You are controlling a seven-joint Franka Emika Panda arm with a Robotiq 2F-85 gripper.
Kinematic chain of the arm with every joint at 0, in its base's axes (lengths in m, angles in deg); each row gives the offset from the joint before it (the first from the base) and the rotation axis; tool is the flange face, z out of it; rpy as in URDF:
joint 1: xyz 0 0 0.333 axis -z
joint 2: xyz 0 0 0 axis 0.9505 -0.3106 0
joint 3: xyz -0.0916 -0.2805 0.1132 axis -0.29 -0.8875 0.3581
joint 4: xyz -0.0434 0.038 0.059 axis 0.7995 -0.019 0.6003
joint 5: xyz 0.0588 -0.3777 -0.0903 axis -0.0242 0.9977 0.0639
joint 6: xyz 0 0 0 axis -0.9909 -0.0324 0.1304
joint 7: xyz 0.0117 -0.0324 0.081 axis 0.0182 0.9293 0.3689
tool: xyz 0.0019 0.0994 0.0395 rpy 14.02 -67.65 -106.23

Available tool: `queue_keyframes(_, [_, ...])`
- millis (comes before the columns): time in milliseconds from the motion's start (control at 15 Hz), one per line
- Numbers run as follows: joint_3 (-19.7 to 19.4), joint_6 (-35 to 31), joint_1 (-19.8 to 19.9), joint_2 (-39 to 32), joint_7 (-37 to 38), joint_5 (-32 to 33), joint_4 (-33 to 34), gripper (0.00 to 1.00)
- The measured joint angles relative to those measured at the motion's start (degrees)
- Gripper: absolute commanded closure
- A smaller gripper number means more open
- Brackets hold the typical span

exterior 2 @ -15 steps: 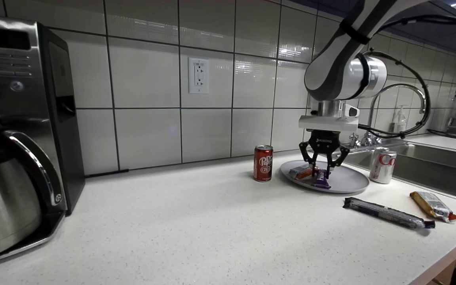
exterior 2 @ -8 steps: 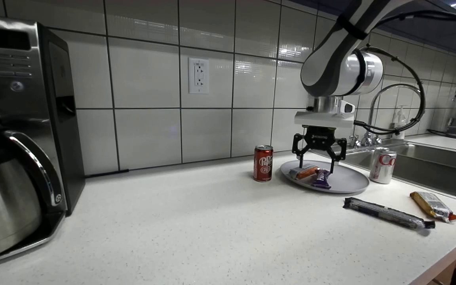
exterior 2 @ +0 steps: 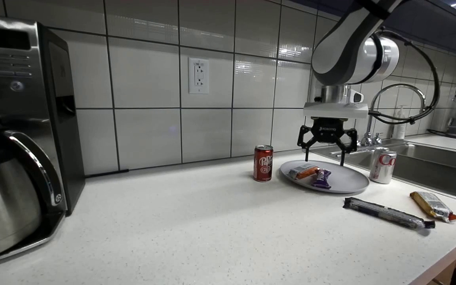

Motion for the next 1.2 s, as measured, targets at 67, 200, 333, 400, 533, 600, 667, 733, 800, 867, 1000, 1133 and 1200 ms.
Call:
queue_keyframes(67, [0.0, 0.0, 0.0, 1.32, 0.0, 0.66, -1.3, 0.0])
queue_keyframes(200, [0.01, 0.0, 0.0, 4.08, -0.37, 1.79, -4.14, 0.0])
queue_keyframes(333, [0.08, 0.0, 0.0, 6.71, -1.1, 3.32, -7.04, 0.0])
queue_keyframes(400, [0.15, 0.0, 0.0, 8.03, -1.56, 4.06, -8.57, 0.0])
queue_keyframes(533, [0.33, 0.0, 0.0, 10.38, -2.9, 5.36, -11.32, 0.0])
queue_keyframes(600, [0.47, 0.0, 0.01, 11.46, -3.95, 5.92, -12.61, 0.0])
queue_keyframes(667, [0.68, 0.0, 0.04, 12.49, -5.31, 6.45, -13.81, 0.0])
queue_keyframes(733, [0.91, 0.0, 0.05, 13.42, -6.75, 6.92, -14.89, 0.0])
queue_keyframes(800, [1.19, 0.0, 0.05, 14.29, -8.61, 7.19, -15.9, 0.0])
queue_keyframes(867, [1.55, -0.02, 0.06, 15.15, -10.87, 7.21, -16.88, 0.0])
queue_keyframes(1000, [2.35, -0.04, 0.09, 16.84, -16.25, 7.21, -18.79, 0.0])
queue_keyframes(1133, [3.11, -0.04, 0.09, 18.43, -21.57, 7.15, -20.64, 0.0])
queue_keyframes(1200, [3.37, -0.04, 0.1, 19.15, -24.13, 7.08, -21.51, 0.0])
